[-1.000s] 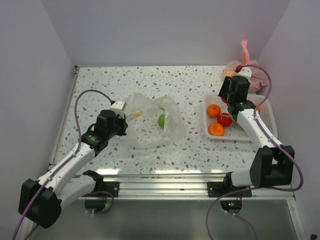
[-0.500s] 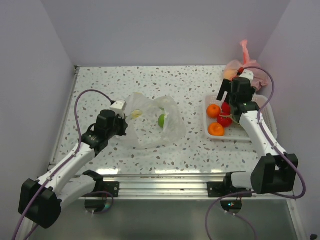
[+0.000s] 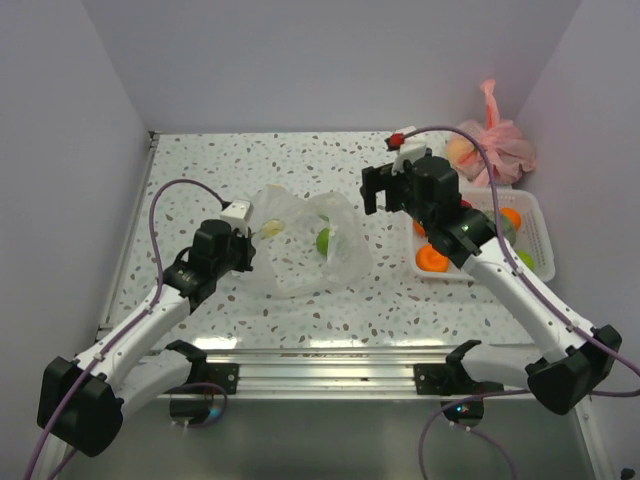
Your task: Untie the knot of the plastic bag and take out the fruit
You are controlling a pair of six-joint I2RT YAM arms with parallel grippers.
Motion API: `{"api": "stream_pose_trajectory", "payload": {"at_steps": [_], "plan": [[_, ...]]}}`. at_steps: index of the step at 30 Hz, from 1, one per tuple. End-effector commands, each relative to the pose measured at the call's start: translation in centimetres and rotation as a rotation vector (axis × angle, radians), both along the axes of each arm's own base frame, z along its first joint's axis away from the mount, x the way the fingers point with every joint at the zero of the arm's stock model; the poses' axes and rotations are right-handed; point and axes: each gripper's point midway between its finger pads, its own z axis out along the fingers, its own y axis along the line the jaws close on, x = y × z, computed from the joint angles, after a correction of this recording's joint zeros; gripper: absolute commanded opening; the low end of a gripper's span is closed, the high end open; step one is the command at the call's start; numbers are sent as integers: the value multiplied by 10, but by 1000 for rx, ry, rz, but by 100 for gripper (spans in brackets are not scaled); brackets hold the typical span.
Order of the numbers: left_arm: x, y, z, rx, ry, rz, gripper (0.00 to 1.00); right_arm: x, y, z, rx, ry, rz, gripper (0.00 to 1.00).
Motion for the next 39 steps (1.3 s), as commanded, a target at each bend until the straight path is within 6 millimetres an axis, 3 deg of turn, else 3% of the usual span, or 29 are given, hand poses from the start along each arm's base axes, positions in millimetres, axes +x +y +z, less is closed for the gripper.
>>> {"api": "stream_pose_trajectory", "payload": {"at_steps": [1,2,3,5,7,11,15,18,25,33,39], "plan": [[8,-2,11,-9,-42,4,0,-24,50,33,-1,-86,210,97],[8,-2,12,-9,-43,4,0,-40,74,34,3,-88,286,97],[8,-2,12,-10,-43,3,0,-46,85,39,-27,-109,333,97],[8,-2,12,-10,-43,1,0,-65,119,30,-72,-100,448,97],[8,-2,12,-9,-42,1,0,-78,139,26,-107,-116,526,97],[7,-2,12,-9,-43,2,0,-107,183,-1,-147,-70,683,95],[7,-2,13,-11,-46,3,0,-116,213,-42,-222,25,779,93],[7,-3,14,-15,-47,-1,0,-114,214,-72,-293,100,781,90],[6,-2,16,-19,-56,-1,0,-81,200,-146,-515,156,644,84],[5,-3,18,-25,-60,-8,0,-24,164,-186,-659,95,356,80],[4,-6,18,-31,-59,-22,0,6,138,-203,-547,100,196,80]]}}
